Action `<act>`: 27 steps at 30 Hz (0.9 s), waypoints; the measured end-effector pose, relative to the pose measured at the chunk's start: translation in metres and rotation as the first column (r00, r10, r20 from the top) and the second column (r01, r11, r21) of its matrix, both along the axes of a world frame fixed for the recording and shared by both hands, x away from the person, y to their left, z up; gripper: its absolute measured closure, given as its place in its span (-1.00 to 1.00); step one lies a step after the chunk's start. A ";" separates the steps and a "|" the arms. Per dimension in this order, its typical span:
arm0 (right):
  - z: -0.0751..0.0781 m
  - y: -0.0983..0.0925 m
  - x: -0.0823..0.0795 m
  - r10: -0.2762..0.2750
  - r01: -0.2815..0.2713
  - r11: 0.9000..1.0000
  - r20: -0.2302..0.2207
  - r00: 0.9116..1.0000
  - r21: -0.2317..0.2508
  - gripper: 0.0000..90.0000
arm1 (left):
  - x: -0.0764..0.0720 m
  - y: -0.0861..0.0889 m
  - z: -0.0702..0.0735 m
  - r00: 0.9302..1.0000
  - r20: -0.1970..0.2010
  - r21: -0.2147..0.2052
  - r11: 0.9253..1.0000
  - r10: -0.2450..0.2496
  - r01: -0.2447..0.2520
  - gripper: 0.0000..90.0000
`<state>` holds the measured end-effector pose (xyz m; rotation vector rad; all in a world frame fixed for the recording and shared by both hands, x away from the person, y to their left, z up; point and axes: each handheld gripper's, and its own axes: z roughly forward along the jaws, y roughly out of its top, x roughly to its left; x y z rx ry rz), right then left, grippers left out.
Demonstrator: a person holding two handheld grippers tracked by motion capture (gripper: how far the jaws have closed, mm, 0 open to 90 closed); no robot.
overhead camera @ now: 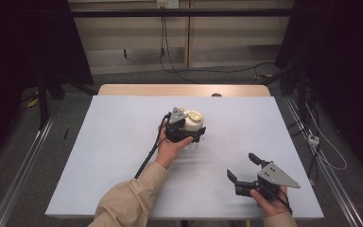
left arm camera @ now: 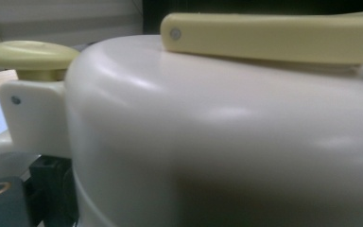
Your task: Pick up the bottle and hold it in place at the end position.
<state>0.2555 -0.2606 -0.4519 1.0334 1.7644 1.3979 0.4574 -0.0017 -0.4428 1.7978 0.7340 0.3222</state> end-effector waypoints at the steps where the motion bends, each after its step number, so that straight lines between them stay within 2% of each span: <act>1: 0.000 0.000 0.000 0.001 -0.001 1.000 0.000 1.000 -0.001 -0.91 | 0.000 -0.001 0.000 1.000 -0.002 -0.003 1.000 0.002 -0.002 -0.86; 8: 0.000 0.000 0.000 0.001 -0.001 1.000 -0.001 1.000 0.000 -0.91 | -0.002 -0.008 -0.002 1.000 0.000 0.004 1.000 -0.011 0.011 -0.86; 9: 0.000 0.000 0.000 0.001 -0.001 1.000 -0.001 1.000 -0.001 -0.91 | -0.001 -0.008 -0.001 1.000 0.006 0.016 1.000 -0.018 0.018 -0.86; 16: 0.000 0.000 0.000 0.002 -0.002 1.000 -0.001 1.000 -0.002 -0.91 | -0.001 -0.012 -0.003 1.000 0.018 0.007 1.000 -0.018 0.018 -0.86; 22: 0.000 0.000 0.000 0.005 -0.005 1.000 -0.002 1.000 -0.001 -0.91 | -0.003 -0.013 -0.004 0.999 0.040 0.021 0.999 -0.027 0.026 -0.86; 27: -0.001 0.001 0.000 0.006 -0.006 1.000 -0.003 1.000 -0.003 -0.91 | -0.004 -0.012 -0.006 0.999 0.036 0.010 1.000 -0.024 0.023 -0.87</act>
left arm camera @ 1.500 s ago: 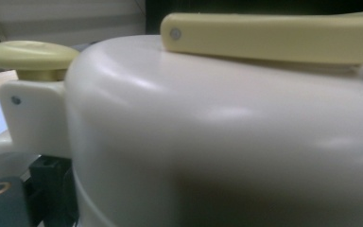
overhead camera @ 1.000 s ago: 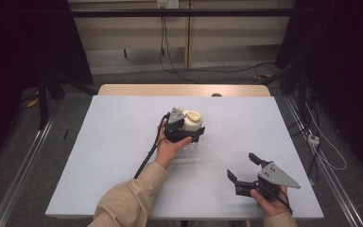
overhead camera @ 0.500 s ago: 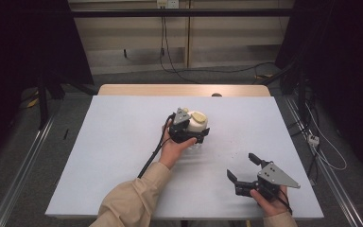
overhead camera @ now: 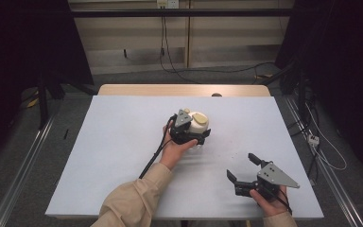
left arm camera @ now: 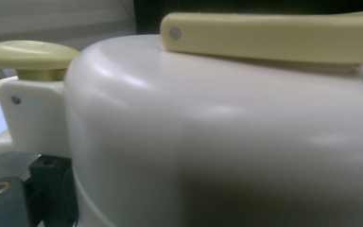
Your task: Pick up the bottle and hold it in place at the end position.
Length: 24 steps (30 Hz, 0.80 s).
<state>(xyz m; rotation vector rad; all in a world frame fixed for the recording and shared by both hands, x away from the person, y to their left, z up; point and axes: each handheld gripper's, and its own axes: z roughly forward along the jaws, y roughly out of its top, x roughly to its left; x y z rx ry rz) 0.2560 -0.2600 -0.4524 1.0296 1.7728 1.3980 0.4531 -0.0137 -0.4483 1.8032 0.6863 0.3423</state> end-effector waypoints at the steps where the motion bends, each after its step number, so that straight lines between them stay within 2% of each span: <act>1: 0.000 0.000 0.000 0.000 0.000 1.000 0.000 1.000 0.000 -0.91 | 0.000 0.000 0.000 1.000 0.000 -0.002 1.000 -0.002 0.002 -0.86; 24: 0.000 0.001 0.000 0.005 -0.005 1.000 -0.005 1.000 -0.007 -0.91 | -0.002 0.006 -0.002 1.000 -0.006 0.006 1.000 -0.015 0.015 -0.87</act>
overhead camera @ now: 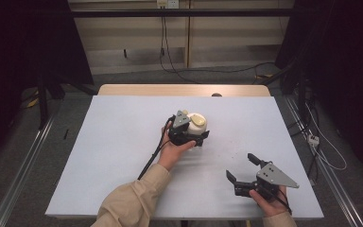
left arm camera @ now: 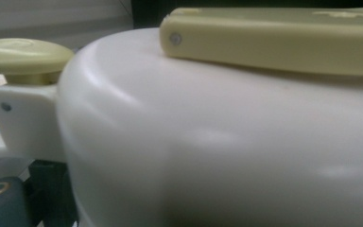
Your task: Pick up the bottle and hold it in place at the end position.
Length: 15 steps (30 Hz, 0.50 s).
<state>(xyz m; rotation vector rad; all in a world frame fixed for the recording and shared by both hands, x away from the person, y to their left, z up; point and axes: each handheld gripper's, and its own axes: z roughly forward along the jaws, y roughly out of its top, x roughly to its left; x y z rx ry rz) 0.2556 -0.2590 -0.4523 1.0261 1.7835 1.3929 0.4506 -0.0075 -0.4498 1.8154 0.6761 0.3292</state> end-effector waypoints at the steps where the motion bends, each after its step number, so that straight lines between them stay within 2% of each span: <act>1: 0.000 0.000 0.000 -0.002 0.002 1.000 0.000 1.000 -0.001 -0.91 | 0.000 0.001 0.000 1.000 -0.002 0.000 1.000 0.000 0.000 -0.87; 15: 0.000 0.001 0.000 0.000 0.000 1.000 0.000 1.000 -0.007 -0.91 | -0.006 0.007 -0.005 1.000 0.006 -0.016 1.000 0.001 -0.001 -0.87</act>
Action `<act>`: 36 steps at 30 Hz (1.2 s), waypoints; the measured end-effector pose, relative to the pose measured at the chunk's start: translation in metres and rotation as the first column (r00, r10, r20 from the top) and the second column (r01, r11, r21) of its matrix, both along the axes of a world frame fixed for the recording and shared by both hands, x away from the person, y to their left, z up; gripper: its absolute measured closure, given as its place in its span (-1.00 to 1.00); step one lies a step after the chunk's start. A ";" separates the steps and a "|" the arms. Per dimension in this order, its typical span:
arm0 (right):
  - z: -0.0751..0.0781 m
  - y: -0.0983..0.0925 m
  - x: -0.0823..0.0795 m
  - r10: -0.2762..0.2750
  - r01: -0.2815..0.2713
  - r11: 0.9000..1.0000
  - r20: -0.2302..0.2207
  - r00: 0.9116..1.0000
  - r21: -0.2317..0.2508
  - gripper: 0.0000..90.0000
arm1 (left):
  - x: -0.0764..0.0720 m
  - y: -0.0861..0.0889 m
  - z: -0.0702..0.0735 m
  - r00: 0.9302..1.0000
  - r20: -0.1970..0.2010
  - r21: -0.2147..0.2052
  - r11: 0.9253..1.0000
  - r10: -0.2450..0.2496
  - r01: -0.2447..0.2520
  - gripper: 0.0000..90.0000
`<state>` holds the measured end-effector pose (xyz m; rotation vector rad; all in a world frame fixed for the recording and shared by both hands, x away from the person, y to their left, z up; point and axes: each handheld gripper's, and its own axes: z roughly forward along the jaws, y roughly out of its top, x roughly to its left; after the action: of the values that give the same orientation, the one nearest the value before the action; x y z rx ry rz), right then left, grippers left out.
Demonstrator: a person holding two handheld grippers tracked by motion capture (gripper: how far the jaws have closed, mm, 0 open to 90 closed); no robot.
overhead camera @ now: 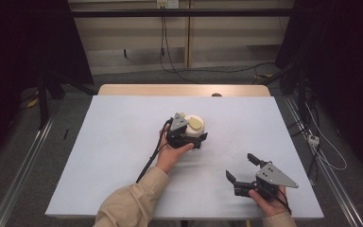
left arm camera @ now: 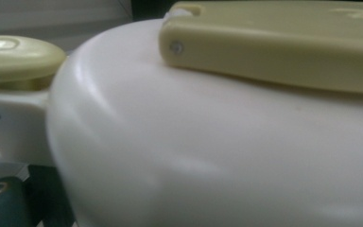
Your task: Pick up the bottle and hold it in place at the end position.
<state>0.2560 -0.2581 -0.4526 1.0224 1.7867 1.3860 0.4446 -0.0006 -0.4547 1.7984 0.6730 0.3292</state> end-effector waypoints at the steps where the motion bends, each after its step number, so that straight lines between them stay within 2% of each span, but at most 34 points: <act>1: 0.000 0.000 0.000 0.000 0.000 1.000 -0.001 1.000 0.000 -0.91 | 0.000 0.000 0.000 1.000 0.001 -0.001 1.000 0.001 -0.001 -0.87; 9: -0.001 0.001 0.002 0.000 0.000 1.000 -0.013 1.000 0.002 -0.91 | -0.002 0.000 -0.002 1.000 0.010 -0.011 1.000 0.010 -0.010 -0.87; 15: -0.001 0.007 0.011 -0.001 0.002 1.000 -0.069 0.998 0.009 -0.91 | -0.002 0.001 -0.002 1.000 0.017 -0.015 1.000 0.012 -0.011 -0.87; 20: 0.006 0.014 0.020 -0.012 0.014 1.000 -0.117 0.993 0.021 -0.88 | -0.002 0.000 -0.003 1.000 0.019 -0.015 1.000 0.010 -0.010 -0.87; 24: 0.011 0.019 0.027 0.005 0.002 0.999 -0.144 0.990 0.051 -0.85 | -0.002 0.000 -0.003 1.000 0.019 -0.013 1.000 0.009 -0.008 -0.87; 28: 0.016 0.026 0.035 0.015 -0.005 0.998 -0.161 0.987 0.062 -0.78 | -0.002 0.000 -0.002 1.000 0.019 -0.011 1.000 0.010 -0.009 -0.87; 30: 0.018 0.029 0.039 0.013 -0.005 0.999 -0.161 0.987 0.048 -0.69 | -0.002 0.000 -0.002 1.000 0.019 -0.011 1.000 0.009 -0.009 -0.87; 36: 0.028 0.035 0.050 0.018 -0.010 0.999 -0.156 0.988 0.051 -0.58 | -0.002 0.000 -0.002 1.000 0.018 -0.009 1.000 0.008 -0.008 -0.87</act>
<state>0.3061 -0.2234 -0.4244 1.1756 1.8829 1.3988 0.4424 -0.0002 -0.4571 1.7826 0.6686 0.3470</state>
